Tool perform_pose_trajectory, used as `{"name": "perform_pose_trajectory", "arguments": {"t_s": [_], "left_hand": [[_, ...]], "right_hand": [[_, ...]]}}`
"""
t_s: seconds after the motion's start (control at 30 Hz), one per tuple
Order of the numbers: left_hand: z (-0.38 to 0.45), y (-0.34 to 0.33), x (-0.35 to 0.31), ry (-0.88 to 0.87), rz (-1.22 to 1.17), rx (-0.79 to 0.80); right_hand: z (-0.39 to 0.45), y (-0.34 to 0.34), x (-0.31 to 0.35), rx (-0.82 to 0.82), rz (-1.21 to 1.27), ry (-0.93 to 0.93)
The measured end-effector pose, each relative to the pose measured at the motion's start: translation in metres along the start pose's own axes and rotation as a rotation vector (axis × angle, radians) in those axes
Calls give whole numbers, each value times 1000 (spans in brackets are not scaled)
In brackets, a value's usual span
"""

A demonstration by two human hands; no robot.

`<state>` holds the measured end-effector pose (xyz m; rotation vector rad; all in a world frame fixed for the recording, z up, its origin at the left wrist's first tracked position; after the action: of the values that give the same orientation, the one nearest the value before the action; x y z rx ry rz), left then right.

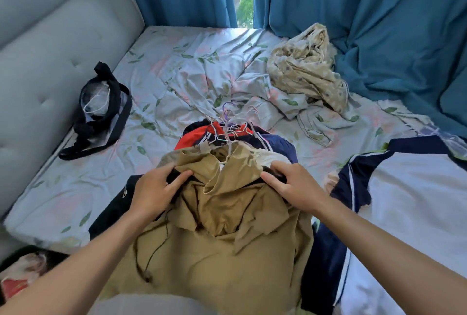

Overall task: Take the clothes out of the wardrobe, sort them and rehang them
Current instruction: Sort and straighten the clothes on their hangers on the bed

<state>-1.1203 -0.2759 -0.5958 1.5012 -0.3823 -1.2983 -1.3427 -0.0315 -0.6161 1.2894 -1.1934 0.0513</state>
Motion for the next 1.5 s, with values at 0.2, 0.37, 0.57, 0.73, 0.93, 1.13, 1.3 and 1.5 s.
{"name": "perform_pose_trajectory", "arguments": {"t_s": [0.2, 0.37, 0.57, 0.73, 0.93, 1.13, 1.3, 1.5], "left_hand": [[-104, 75, -109, 96, 8, 38], [-170, 137, -203, 89, 55, 76], [-226, 186, -268, 74, 59, 77], [-250, 167, -307, -37, 4, 219], [-253, 146, -340, -143, -135, 253], [-234, 127, -383, -219, -190, 290], [-216, 103, -446, -322, -174, 324], [-208, 57, -541, -458, -176, 429]], "right_hand": [[-151, 58, 41, -16, 11, -91], [-270, 111, 67, -67, 16, -142], [-356, 156, 105, -61, -17, -82], [-408, 172, 111, -99, -77, -121], [-458, 191, 94, -188, -45, -267], [-499, 223, 73, -285, -28, -353], [-539, 263, 38, -406, -40, -430], [-588, 323, -23, -548, 1, -455]]}}
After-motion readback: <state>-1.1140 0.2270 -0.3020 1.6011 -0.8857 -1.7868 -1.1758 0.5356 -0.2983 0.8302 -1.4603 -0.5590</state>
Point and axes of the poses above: each hand's wrist, its own z-axis towards the middle knuckle, its own y-axis out of the back of the hand, x = y × z, the point moved 9 cm from there along z, towards the middle knuckle, and after that the axes turned 13 degrees about -y, right-handed, at the moved point
